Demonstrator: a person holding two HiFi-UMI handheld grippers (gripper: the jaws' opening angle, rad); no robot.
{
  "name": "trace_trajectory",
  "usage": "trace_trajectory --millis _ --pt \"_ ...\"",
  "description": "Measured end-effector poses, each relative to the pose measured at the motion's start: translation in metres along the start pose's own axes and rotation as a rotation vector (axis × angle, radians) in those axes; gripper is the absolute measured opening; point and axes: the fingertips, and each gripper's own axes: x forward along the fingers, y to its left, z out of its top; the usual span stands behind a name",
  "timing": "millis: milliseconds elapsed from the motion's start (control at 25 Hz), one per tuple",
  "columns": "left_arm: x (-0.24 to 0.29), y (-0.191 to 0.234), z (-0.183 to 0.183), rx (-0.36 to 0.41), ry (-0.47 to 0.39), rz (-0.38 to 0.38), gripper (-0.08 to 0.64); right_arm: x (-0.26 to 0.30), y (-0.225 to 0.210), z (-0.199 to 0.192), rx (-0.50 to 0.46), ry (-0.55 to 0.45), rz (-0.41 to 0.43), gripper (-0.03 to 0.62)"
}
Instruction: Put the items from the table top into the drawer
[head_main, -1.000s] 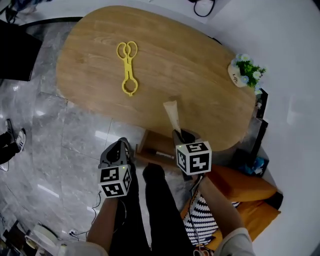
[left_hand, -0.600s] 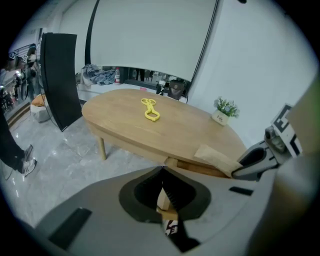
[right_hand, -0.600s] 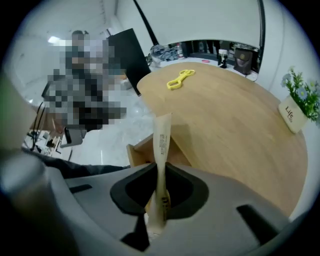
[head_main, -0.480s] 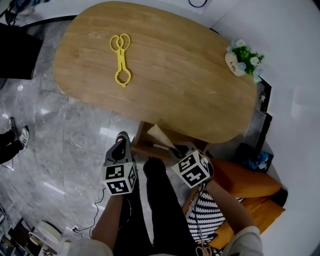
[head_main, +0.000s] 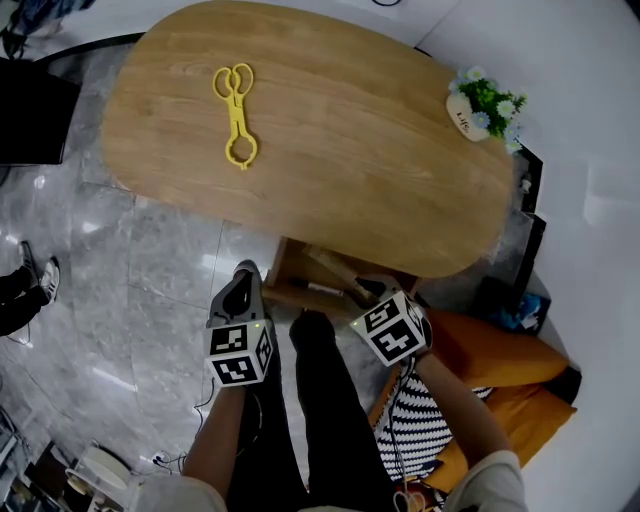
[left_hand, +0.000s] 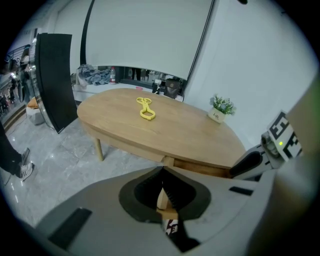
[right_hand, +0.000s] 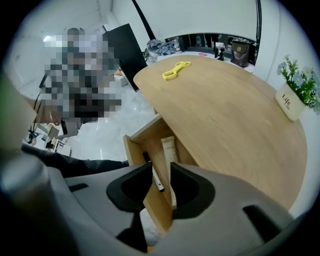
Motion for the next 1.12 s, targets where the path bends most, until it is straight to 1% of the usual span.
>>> trace_trajectory --millis 160,320,440,640,760,1000,1120 --pt "0.000 0.009 0.003 0.000 -0.004 0.005 0.008 0.000 -0.002 0.007 0.032 -0.021 -0.015 0.103" --pt "-0.002 0.020 0.003 -0.015 -0.006 0.015 0.008 0.000 0.002 0.021 0.059 -0.046 -0.015 0.103" --pt "-0.003 0.029 0.005 -0.025 -0.010 0.019 0.008 -0.001 0.008 0.037 0.053 -0.057 -0.012 0.103" --pt "-0.009 0.054 0.015 -0.055 -0.034 0.041 0.008 -0.004 0.016 0.072 0.022 -0.084 -0.029 0.110" --pt "-0.014 0.069 0.024 -0.075 -0.050 0.050 0.008 -0.003 0.016 0.094 0.010 -0.098 -0.052 0.112" --pt "-0.020 0.108 0.046 -0.121 -0.092 0.079 0.008 0.002 0.021 0.150 0.002 -0.127 -0.083 0.114" --pt "-0.021 0.129 0.056 -0.152 -0.107 0.089 0.008 0.006 0.022 0.179 0.022 -0.150 -0.094 0.114"
